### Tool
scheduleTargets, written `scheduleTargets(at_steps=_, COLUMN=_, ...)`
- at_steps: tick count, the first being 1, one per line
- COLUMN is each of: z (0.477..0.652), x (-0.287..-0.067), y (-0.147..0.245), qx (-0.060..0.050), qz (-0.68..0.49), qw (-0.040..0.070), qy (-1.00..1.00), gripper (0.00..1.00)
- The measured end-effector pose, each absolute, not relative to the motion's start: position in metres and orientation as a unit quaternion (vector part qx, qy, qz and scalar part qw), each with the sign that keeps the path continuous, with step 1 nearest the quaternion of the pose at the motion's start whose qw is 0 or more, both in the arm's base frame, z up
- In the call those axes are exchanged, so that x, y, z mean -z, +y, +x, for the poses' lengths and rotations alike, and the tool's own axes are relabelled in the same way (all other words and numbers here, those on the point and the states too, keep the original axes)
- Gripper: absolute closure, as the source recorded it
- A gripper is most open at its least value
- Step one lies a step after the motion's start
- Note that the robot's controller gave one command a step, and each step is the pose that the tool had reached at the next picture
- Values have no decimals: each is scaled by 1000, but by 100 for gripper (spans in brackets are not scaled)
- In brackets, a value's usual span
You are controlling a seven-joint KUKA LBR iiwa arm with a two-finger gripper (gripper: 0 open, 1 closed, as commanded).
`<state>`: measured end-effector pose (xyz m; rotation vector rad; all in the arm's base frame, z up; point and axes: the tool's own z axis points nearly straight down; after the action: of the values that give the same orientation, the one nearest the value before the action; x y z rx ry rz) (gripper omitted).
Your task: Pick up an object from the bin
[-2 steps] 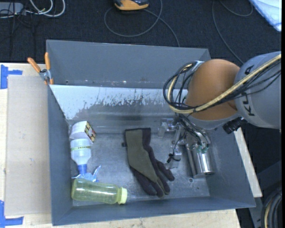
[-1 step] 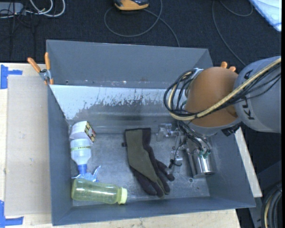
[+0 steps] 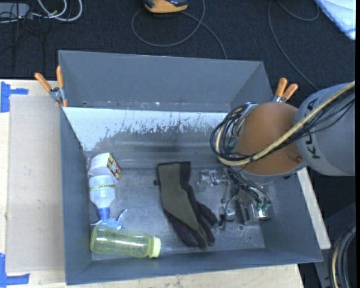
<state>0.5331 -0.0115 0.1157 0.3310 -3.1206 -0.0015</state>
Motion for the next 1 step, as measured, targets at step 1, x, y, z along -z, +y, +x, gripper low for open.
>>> scheduleTargets(at_steps=1, z=515, x=-101, y=9, qx=0, qz=36, qw=0, qy=-999, gripper=0)
